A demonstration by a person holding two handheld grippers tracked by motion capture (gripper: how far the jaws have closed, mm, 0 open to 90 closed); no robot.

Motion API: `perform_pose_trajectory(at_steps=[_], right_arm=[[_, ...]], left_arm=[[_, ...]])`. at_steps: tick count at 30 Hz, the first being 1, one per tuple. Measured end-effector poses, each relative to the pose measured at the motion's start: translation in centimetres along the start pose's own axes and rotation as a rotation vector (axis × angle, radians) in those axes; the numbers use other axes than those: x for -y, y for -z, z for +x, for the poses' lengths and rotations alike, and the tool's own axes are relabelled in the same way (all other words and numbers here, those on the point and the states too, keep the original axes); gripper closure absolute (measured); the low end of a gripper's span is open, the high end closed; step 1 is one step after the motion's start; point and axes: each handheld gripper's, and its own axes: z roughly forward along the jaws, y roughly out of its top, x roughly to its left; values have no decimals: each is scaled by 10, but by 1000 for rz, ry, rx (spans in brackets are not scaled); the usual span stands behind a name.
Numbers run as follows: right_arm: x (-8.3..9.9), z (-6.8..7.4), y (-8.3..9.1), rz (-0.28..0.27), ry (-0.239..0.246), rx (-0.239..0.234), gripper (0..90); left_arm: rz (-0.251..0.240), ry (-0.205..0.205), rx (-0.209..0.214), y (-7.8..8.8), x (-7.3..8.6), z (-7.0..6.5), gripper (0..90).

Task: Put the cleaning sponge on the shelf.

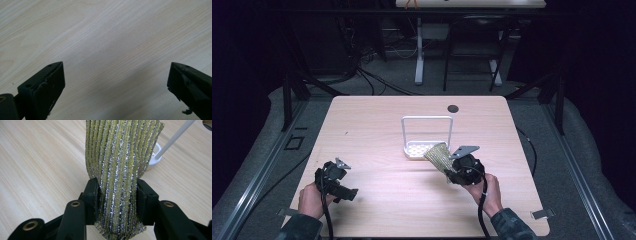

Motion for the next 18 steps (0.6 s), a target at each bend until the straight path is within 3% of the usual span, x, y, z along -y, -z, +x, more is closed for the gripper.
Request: perform_pose_trajectory(at_steps=[18], right_arm=[[-16,7,-12,-15,7,20,591]], left_arm=[[-7,3,-1,2,1,1,12]])
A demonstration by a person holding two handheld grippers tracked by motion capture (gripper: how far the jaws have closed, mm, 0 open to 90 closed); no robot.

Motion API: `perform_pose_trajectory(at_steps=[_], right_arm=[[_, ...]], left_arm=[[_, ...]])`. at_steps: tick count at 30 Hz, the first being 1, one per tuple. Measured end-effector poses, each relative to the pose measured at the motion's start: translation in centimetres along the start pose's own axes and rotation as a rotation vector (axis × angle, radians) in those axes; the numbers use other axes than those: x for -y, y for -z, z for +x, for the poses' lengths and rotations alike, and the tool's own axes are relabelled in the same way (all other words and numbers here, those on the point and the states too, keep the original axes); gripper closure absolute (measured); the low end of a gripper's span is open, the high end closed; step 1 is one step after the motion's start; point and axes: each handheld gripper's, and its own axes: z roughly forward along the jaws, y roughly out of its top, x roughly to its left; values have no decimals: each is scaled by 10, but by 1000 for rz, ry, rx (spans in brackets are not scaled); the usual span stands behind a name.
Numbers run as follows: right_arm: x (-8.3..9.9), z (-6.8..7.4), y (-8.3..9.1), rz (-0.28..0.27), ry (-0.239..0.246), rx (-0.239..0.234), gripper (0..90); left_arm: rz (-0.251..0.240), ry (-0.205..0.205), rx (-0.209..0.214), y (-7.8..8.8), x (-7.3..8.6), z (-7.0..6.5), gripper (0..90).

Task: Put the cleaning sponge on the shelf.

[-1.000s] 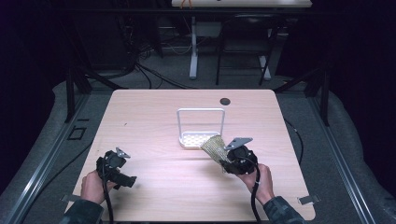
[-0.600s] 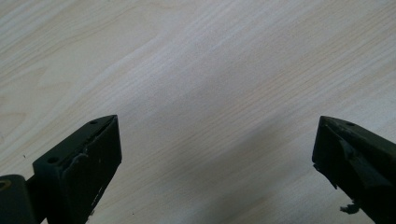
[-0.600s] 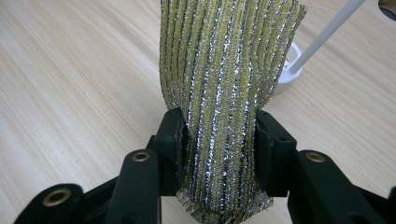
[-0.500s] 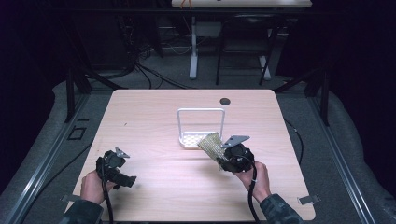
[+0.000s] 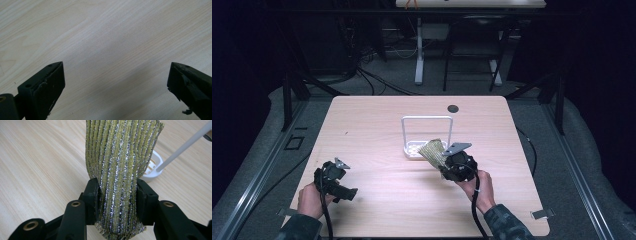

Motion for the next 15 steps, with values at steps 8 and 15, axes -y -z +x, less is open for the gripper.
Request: perform_pose_trajectory(at_steps=[8,15], right_arm=[[-6,1,-5,-17,-4,12,591],[-14,2,-10,-30,-8,19,590]], left_arm=[[1,-1,-2,0,0,0,13],[0,0,1,0,0,0,13]])
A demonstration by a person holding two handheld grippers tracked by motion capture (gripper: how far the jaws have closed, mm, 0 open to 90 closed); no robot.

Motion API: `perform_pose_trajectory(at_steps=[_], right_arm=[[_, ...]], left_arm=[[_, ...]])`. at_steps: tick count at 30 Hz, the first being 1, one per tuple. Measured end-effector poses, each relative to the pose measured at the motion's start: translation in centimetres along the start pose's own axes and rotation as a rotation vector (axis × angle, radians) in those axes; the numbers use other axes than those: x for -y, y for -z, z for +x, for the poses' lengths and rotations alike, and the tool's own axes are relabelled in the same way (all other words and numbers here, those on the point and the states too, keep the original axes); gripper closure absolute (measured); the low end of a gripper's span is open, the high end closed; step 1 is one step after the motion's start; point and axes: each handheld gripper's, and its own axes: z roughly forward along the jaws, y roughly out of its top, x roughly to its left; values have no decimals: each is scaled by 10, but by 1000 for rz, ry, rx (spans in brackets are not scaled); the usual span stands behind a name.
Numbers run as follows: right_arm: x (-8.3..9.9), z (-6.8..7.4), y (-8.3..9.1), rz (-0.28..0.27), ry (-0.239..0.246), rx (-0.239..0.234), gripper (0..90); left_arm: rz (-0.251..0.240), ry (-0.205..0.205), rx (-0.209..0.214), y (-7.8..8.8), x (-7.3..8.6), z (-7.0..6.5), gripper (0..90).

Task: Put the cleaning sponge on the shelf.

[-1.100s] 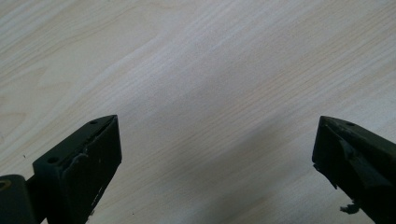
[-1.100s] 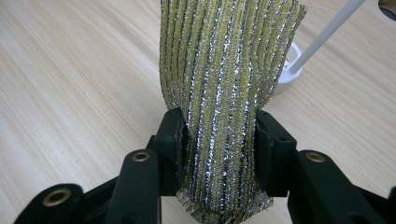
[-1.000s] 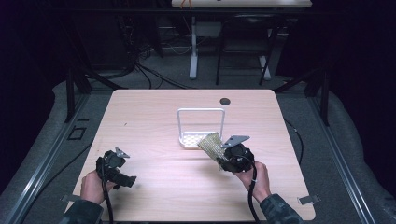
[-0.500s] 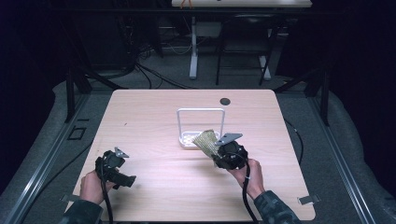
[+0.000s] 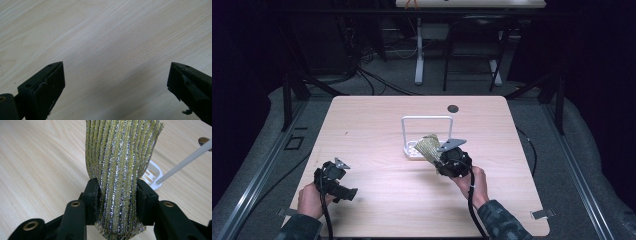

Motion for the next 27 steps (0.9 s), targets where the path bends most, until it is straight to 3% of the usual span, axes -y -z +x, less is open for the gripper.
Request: perform_pose_trajectory(at_steps=[16,27], right_arm=[[-15,5,-20,3,3,70,591],[-20,-3,-35,5,-35,74,588]], left_arm=[[-3,-2,6,0,0,0,13],[0,-2,8,-1,-1,-1,13]])
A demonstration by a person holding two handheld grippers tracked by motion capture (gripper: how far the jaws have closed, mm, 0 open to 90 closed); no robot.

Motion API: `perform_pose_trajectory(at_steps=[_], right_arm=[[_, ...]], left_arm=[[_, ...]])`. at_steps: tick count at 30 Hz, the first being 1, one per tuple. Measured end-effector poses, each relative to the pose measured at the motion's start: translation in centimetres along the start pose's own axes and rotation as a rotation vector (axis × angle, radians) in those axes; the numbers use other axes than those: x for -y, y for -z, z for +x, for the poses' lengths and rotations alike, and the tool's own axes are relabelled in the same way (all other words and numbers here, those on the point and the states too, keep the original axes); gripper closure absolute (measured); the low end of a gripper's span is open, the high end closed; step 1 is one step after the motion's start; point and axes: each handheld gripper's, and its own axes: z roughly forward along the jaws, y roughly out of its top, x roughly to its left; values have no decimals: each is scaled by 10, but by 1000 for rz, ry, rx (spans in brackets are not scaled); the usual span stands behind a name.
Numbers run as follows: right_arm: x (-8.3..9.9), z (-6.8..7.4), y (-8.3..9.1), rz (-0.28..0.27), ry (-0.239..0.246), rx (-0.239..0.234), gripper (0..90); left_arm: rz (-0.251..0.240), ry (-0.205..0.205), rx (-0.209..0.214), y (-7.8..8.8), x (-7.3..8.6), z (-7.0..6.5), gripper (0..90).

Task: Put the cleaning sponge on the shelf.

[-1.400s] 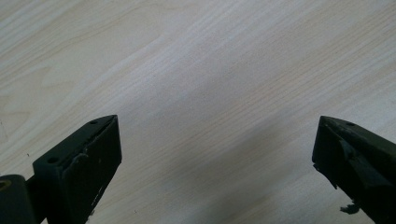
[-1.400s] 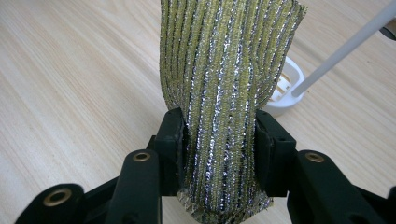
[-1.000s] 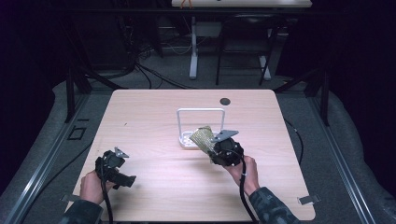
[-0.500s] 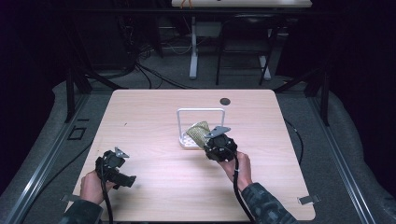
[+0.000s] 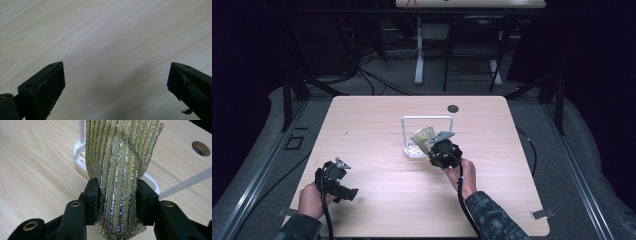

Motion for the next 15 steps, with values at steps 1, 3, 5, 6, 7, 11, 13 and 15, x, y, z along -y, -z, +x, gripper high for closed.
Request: perform_pose_trajectory(at_steps=[1,3,5,6,7,11,13,15], right_arm=[[-1,-1,-2,-3,-4,1,588],[-2,-1,-3,-4,-9,3,587],[-3,-1,-6,-2,-5,10,585],[-3,0,-8,6,6,26,584],[-3,0,-8,6,6,26,584],[-4,1,-13,11,11,32,582],[-5,0,-16,14,2,31,580],[-5,-1,-19,18,-1,30,580]], left_arm=[[-1,0,-1,0,0,0,13],[-1,0,-1,1,1,1,13],[-1,3,0,0,1,1,13],[1,2,0,0,2,1,13],[1,2,0,0,2,1,13],[-3,2,1,0,1,0,13],[-4,1,1,0,1,0,13],[-1,-4,1,1,0,0,13]])
